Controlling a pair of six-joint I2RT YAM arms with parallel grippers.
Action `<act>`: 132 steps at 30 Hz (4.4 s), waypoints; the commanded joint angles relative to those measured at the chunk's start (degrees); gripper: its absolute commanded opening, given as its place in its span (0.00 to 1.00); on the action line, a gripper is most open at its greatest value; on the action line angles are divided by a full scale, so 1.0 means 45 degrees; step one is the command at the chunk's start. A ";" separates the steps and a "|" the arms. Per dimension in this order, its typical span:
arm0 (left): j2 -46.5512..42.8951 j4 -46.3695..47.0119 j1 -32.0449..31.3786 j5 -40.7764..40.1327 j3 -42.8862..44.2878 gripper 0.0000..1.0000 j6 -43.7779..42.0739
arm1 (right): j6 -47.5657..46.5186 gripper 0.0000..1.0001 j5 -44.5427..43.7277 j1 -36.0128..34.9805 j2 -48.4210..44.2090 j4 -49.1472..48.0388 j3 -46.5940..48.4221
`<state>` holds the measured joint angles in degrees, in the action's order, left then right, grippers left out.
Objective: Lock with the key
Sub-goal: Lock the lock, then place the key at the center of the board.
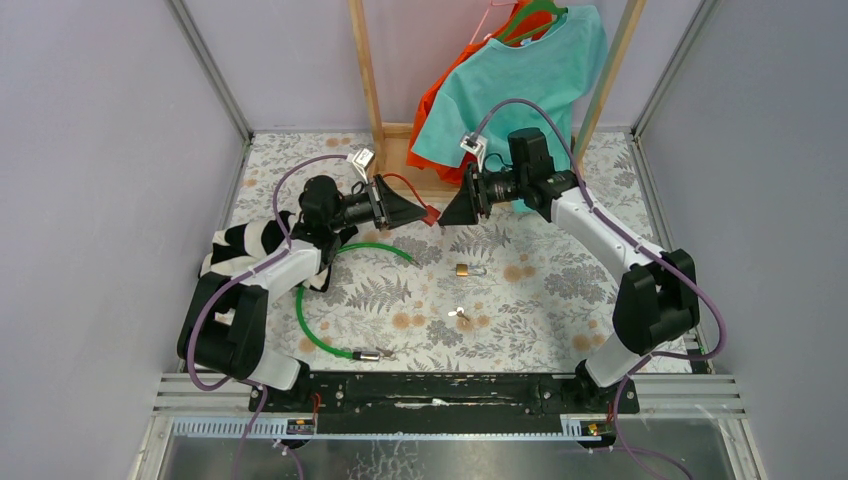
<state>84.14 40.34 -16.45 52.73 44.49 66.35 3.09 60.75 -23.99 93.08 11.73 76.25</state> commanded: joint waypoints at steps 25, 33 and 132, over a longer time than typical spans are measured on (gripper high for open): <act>-0.0325 0.0162 0.0051 -0.0197 0.0043 0.00 0.0482 | -0.1670 0.20 -0.2180 -0.0886 -0.0188 0.0965 0.0720; -0.0231 -0.1738 0.0039 -0.0789 0.0322 0.00 0.0890 | -0.2852 0.15 -0.5832 -0.1294 -0.0472 0.1379 0.0811; 0.0009 -0.1403 0.0134 -0.0300 0.0335 0.00 0.1077 | -0.2729 0.13 -0.5266 -0.1710 -0.0502 0.1056 0.0277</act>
<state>85.34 29.87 -16.05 51.07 46.26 70.41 -8.49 40.51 -31.16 92.77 19.64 78.39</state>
